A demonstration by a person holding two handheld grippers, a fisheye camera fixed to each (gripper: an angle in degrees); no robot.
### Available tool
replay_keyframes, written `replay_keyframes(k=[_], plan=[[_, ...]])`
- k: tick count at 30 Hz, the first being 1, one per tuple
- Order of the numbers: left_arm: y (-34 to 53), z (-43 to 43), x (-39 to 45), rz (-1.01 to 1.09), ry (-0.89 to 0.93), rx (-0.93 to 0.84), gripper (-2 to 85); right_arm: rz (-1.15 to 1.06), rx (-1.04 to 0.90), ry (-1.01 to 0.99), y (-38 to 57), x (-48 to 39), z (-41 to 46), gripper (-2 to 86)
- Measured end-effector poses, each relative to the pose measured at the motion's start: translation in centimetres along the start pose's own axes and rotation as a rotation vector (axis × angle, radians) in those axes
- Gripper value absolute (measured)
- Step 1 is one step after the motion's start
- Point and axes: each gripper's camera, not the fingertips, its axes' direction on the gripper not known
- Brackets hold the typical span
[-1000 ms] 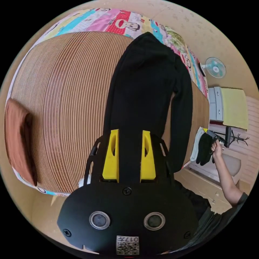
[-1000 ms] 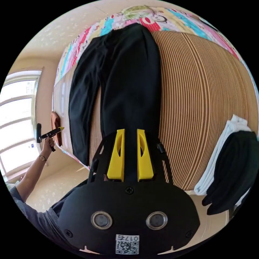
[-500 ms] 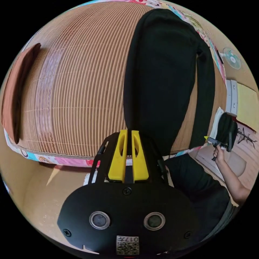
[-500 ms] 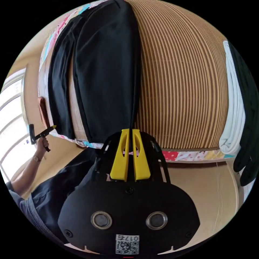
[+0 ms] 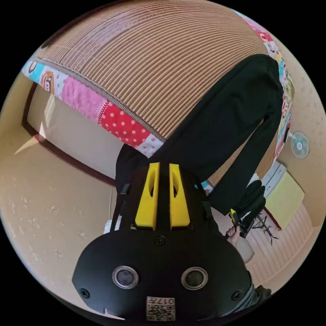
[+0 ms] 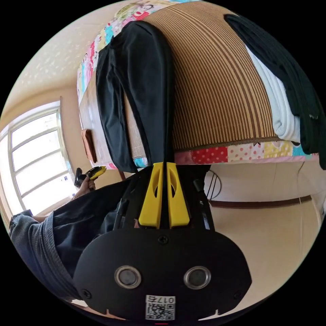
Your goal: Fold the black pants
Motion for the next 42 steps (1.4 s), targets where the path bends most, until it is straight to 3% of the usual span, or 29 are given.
replay_keyframes(k=[2, 6, 10, 12, 14, 17, 21, 24, 28, 31, 34, 36, 38, 42], plan=[[0.7, -1.3, 4.1, 0.158, 0.053, 0.030, 6.5, -0.159, -0.003, -0.012, 0.4, -3.9, -1.9, 1.8], [2.3, -0.1, 16.1, 0.558, 0.305, -0.167, 10.5, -0.425, -0.091, 0.011, -0.1, -8.9, -2.6, 1.6], [4.5, 1.6, 25.9, 0.793, 0.300, -0.230, 15.2, -0.639, -0.198, 0.045, -0.4, -11.5, -2.0, 1.2], [5.5, 3.0, 30.5, 0.863, 0.131, -0.203, 16.2, -0.710, -0.247, -0.016, -0.3, -11.9, -1.9, 0.9], [6.2, 4.7, 32.8, 0.909, -0.018, -0.204, 16.5, -0.779, -0.321, -0.203, 0.3, -12.4, -2.1, 0.6], [7.5, 8.4, 34.3, 0.961, -0.297, -0.221, 16.0, -0.794, -0.380, -0.196, 1.2, -12.0, -1.2, 0.5], [7.5, 13.8, 31.8, 0.934, -0.542, -0.251, 14.6, -0.771, -0.466, -0.090, 1.2, -8.8, -0.4, 0.4], [6.2, 13.2, 29.1, 0.838, -0.379, -0.195, 14.2, -0.721, -0.509, -0.023, 0.6, -5.2, -1.3, 0.4], [3.6, 13.1, 26.6, 0.798, -0.299, -0.123, 13.8, -0.553, -0.513, 0.040, -1.4, 1.5, -3.1, 0.4], [1.3, 15.7, 25.3, 0.828, -0.357, -0.159, 13.7, -0.403, -0.463, -0.070, -3.3, 5.7, -5.0, 0.5], [0.3, 19.1, 24.0, 0.871, -0.379, -0.319, 12.4, -0.278, -0.400, -0.238, -5.2, 9.1, -6.8, 0.8], [0.9, 21.1, 22.5, 0.886, -0.412, -0.403, 7.3, -0.217, -0.364, -0.287, -6.8, 10.7, -7.7, 1.0], [1.6, 20.5, 21.5, 0.891, -0.336, -0.382, 2.4, -0.176, -0.299, -0.317, -9.8, 12.1, -9.5, 1.8], [4.1, 16.7, 19.5, 0.806, 0.042, -0.363, 0.0, -0.158, -0.145, -0.276, -18.0, 13.1, -13.6, 5.5]])
